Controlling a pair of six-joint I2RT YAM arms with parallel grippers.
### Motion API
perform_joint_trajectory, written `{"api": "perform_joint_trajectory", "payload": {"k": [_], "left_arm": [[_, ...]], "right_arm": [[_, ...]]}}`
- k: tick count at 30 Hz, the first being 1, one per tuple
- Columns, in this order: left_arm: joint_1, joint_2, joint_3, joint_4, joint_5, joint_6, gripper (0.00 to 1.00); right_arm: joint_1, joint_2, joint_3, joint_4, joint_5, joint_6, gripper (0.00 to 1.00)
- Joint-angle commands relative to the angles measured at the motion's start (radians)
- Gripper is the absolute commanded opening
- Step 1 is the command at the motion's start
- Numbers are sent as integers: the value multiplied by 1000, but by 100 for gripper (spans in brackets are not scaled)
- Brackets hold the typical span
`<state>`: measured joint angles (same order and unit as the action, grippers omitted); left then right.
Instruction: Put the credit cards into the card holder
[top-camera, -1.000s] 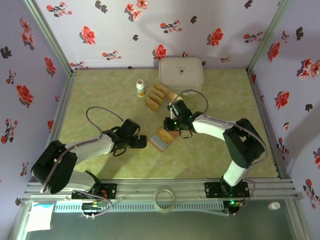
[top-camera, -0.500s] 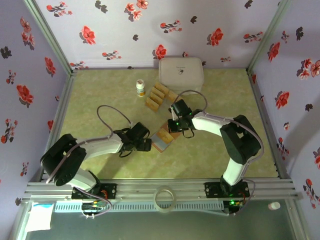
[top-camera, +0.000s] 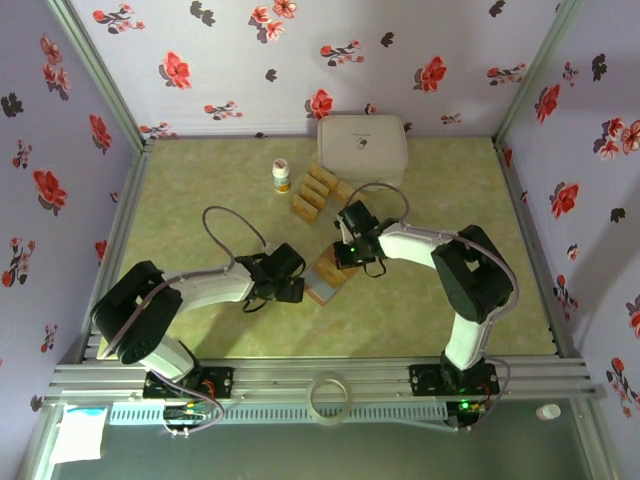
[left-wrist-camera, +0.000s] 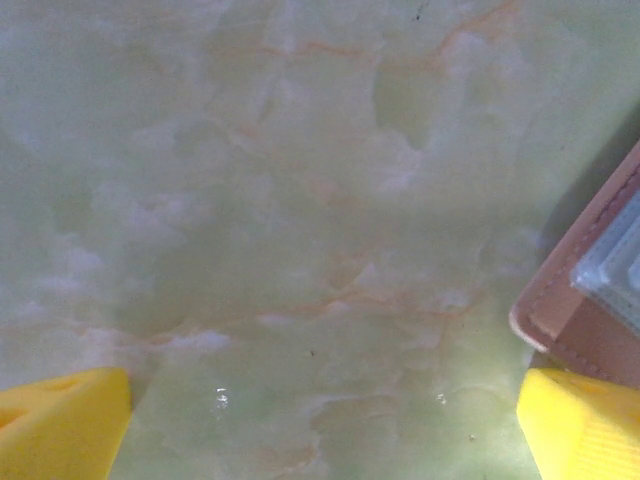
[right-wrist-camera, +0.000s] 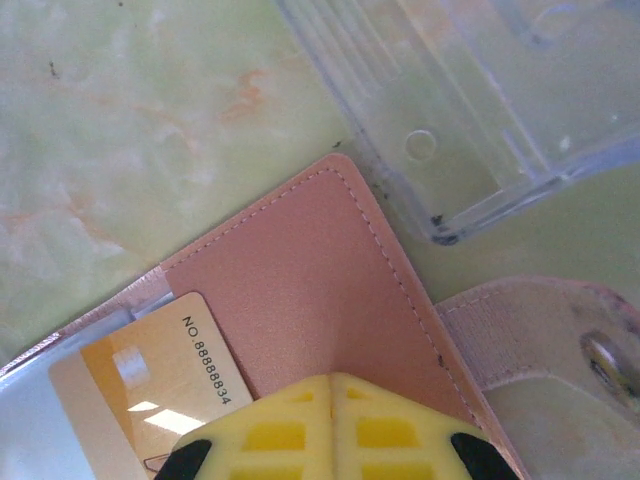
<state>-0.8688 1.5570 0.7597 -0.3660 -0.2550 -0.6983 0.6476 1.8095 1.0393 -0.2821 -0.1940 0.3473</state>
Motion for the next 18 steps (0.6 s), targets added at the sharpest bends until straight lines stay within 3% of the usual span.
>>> {"api": "perform_joint_trajectory", "payload": {"k": [1, 18], "left_arm": [[-10, 48, 3, 36, 39, 0, 100], [-10, 61, -11, 57, 40, -1, 100]], "right_arm": [[31, 20, 13, -26, -6, -7, 0], [120, 3, -5, 19, -39, 61, 0]]}}
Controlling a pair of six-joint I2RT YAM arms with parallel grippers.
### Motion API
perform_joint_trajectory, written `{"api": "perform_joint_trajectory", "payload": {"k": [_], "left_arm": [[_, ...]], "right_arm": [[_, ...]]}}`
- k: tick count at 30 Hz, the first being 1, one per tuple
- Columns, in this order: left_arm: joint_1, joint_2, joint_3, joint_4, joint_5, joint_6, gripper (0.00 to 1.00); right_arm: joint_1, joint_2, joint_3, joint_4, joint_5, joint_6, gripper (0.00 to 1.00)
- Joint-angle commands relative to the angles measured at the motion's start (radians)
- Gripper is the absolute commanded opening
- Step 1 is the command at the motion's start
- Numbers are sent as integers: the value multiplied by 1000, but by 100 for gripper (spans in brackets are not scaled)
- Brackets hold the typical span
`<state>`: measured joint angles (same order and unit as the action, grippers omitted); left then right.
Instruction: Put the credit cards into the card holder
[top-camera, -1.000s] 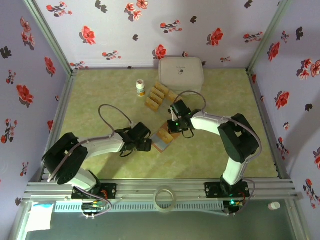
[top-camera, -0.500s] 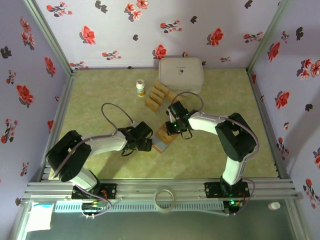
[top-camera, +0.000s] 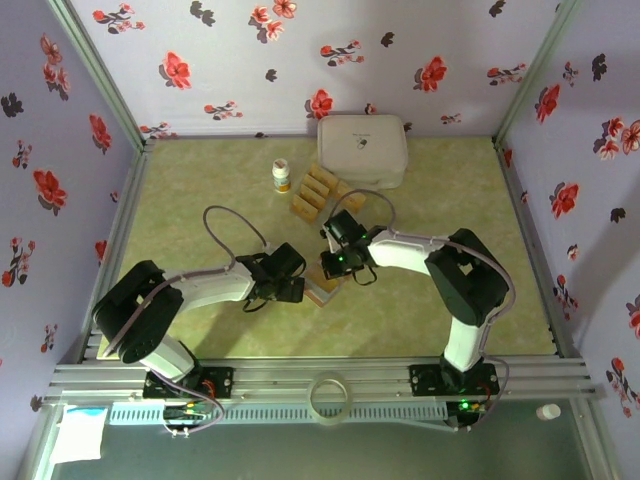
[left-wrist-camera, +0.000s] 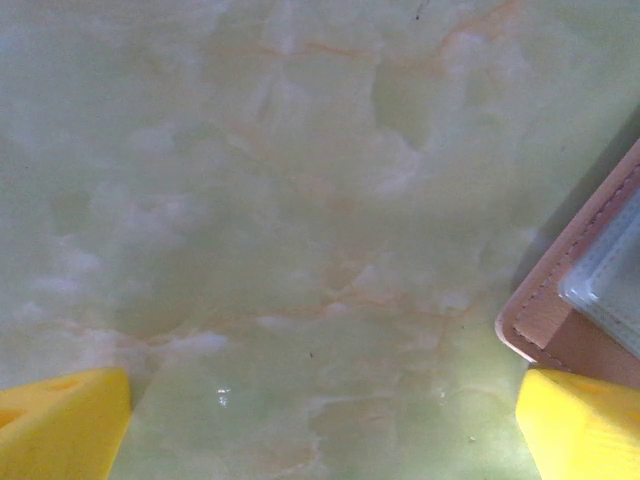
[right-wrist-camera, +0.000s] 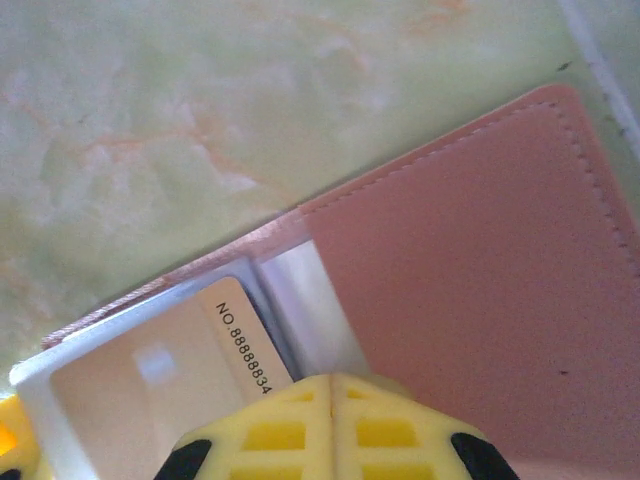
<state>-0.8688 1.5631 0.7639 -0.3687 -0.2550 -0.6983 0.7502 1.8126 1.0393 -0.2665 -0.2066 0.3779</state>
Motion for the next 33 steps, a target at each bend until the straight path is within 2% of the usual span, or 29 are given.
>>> {"api": "perform_joint_trajectory", "payload": {"k": [1, 12, 23, 30, 33], "left_arm": [[-10, 55, -15, 60, 41, 0, 100], [3, 54, -27, 73, 31, 6, 100], [166, 72, 49, 72, 35, 126, 100], [275, 62, 135, 3, 37, 226, 100], [299, 9, 140, -29, 38, 238, 100]], "right_arm": [[22, -4, -6, 5, -29, 34, 0], [40, -76, -29, 32, -59, 91, 0], [5, -168, -46, 28, 18, 141, 0], [-36, -201, -79, 46, 57, 174, 22], [-61, -228, -101, 46, 75, 169, 37]]}}
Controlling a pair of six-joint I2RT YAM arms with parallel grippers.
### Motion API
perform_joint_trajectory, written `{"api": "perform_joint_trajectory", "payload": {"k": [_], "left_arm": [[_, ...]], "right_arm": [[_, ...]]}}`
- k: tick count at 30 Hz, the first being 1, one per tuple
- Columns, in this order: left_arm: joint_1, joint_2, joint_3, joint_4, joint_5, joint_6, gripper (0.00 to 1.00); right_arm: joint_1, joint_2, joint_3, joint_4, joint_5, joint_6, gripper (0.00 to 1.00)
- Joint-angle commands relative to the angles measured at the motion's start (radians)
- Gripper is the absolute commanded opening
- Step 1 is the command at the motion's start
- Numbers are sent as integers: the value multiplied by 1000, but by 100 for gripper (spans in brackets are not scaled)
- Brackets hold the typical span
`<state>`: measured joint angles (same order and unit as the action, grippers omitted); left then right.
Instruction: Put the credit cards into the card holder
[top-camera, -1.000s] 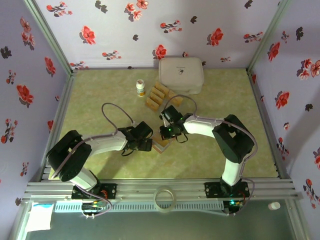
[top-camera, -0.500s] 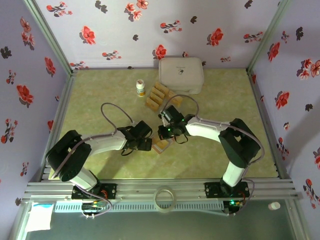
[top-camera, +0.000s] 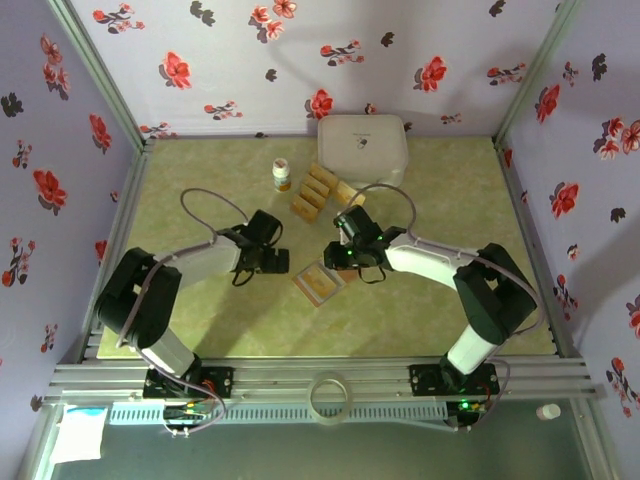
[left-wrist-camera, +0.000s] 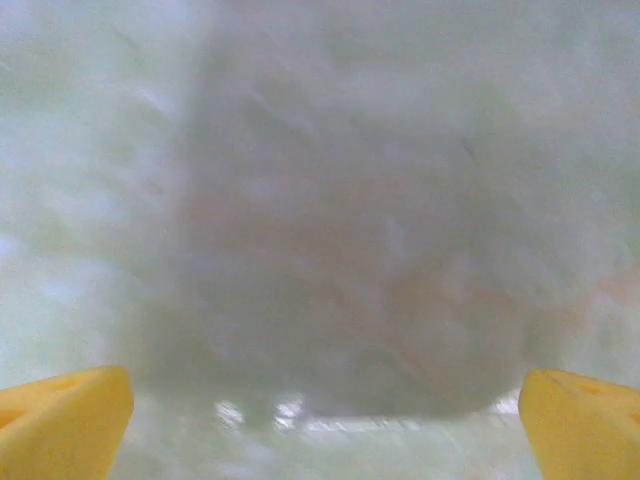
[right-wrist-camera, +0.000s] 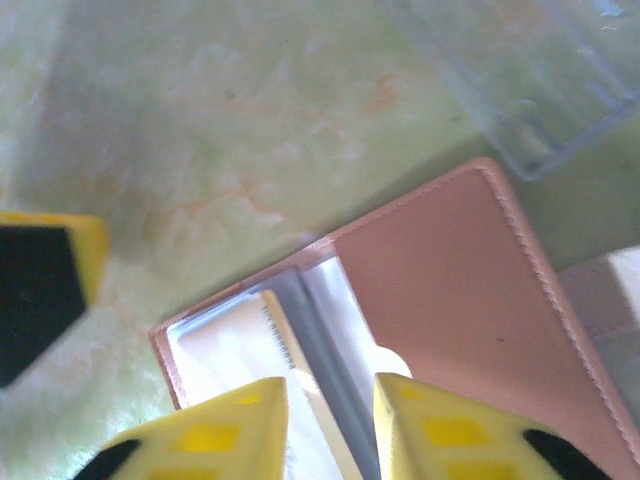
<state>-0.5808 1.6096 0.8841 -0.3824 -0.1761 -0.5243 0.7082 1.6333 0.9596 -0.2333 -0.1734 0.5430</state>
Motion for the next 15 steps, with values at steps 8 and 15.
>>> {"api": "perform_joint_trajectory", "payload": {"k": [8, 15], "left_arm": [[2, -202, -84, -21, 57, -51, 100], [-108, -287, -188, 5, 78, -189, 100]], "right_arm": [[-113, -62, -53, 12, 31, -62, 36], [-152, -23, -78, 19, 38, -83, 38]]}}
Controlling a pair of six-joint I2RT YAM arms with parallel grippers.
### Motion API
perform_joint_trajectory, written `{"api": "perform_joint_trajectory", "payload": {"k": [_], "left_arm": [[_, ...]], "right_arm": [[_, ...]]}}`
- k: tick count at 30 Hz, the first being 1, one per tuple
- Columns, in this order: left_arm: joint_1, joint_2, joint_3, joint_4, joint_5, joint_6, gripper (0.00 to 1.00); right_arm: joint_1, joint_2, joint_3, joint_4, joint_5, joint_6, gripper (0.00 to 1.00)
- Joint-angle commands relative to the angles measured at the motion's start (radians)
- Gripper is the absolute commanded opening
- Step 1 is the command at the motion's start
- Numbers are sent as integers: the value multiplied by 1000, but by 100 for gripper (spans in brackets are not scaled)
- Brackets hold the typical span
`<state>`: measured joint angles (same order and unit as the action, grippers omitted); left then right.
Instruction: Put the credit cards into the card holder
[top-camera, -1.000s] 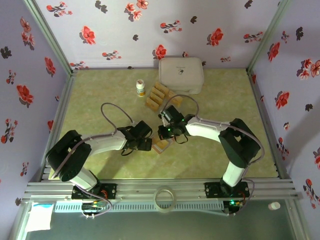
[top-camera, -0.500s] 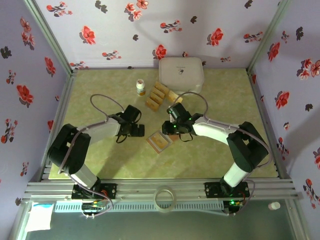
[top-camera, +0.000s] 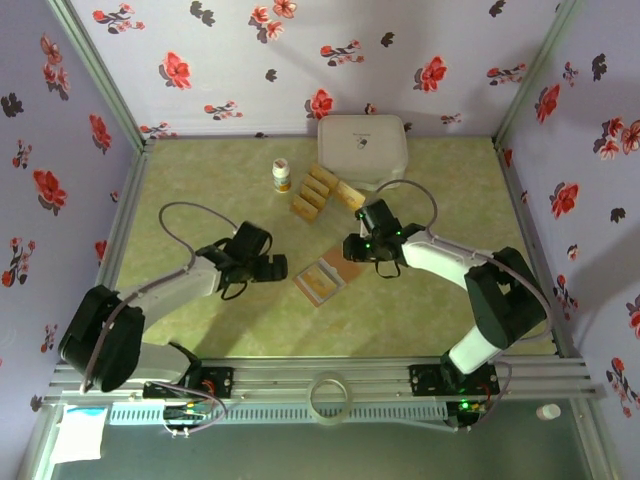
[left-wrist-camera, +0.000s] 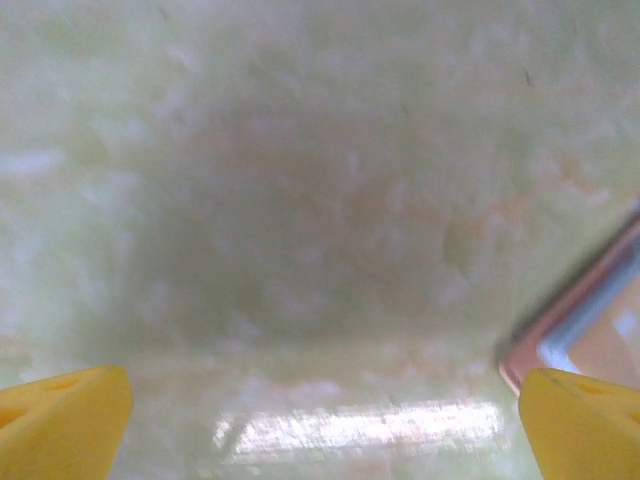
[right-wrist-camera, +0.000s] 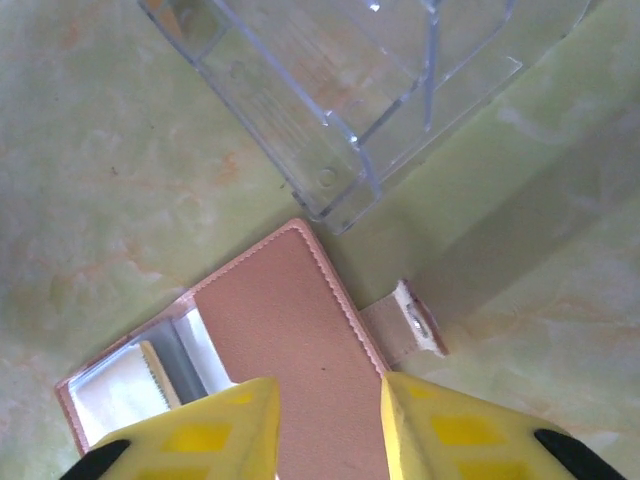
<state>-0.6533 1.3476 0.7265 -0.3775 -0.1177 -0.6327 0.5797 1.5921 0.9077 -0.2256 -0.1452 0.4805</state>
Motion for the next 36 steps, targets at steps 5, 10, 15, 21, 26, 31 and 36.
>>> {"api": "perform_joint_trajectory", "payload": {"k": [5, 10, 15, 21, 26, 31, 36], "left_arm": [[-106, -5, -59, 44, 16, -134, 100], [-134, 42, -45, 72, 9, -137, 100], [-141, 70, -36, 80, 10, -125, 100], [-144, 72, -48, 93, 12, -128, 100], [-144, 70, -55, 104, 13, -131, 100], [-142, 63, -59, 110, 13, -142, 100], [-140, 62, -62, 132, 31, -142, 100]], "right_arm": [[-42, 38, -47, 38, 13, -20, 49], [-41, 82, -55, 105, -27, -5, 48], [-43, 118, -27, 129, 3, -9, 48], [-43, 168, 16, 129, 19, -24, 34], [-43, 164, -4, 132, 25, -15, 0], [-42, 89, -105, 158, 52, 49, 0], [-20, -19, -239, 208, 98, 156, 0]]}}
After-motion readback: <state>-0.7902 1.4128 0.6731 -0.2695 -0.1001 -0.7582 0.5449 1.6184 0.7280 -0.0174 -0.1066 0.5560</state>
